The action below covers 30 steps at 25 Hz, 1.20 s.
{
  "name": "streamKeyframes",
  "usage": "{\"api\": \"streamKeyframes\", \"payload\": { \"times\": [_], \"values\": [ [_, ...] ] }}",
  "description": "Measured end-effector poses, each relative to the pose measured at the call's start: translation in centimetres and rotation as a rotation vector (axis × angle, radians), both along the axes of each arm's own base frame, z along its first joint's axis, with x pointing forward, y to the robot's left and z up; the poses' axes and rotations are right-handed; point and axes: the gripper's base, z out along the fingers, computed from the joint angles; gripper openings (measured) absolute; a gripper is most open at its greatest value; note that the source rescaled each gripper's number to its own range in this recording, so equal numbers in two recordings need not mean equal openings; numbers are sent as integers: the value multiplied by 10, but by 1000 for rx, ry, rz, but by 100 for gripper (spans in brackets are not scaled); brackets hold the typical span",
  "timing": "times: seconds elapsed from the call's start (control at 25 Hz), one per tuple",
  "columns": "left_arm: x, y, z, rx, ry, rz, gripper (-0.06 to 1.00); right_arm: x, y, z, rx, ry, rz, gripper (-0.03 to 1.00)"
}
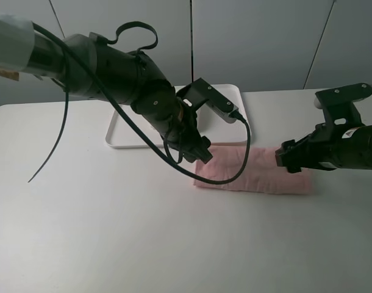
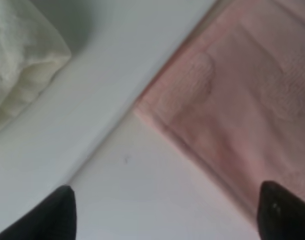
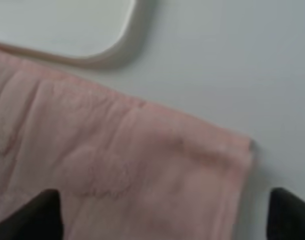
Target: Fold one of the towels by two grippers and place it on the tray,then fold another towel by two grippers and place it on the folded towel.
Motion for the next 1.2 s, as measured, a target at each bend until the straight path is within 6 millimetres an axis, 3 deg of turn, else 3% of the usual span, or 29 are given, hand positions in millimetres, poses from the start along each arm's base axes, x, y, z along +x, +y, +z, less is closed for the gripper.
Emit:
{"api": "streamKeyframes", "payload": {
  "times": [0.08, 0.24, 0.48, 0.68, 0.8, 1.0, 1.2],
  "values": [
    [-1, 1, -1, 12, 11, 11, 94, 0, -1, 0, 25, 7, -48, 99],
    [-2, 5, -3, -7, 80, 97, 92, 1, 2, 1, 91, 67, -111, 100],
    [8, 16, -3, -83, 239, 289, 92, 23, 10, 21, 211, 148, -122, 100],
    [29, 12, 7, -62, 283, 340, 92, 46, -12, 41, 254, 189, -150, 100],
    [36, 4, 5, -65, 312, 354, 92, 51, -31, 43, 249, 278, -173, 100],
    [43, -6, -15, -41, 392, 381, 92, 46, -57, 32, 186, 415, -208, 100],
    [45, -10, -31, -33, 440, 414, 92, 45, -61, 30, 151, 436, -196, 100]
  ]
}}
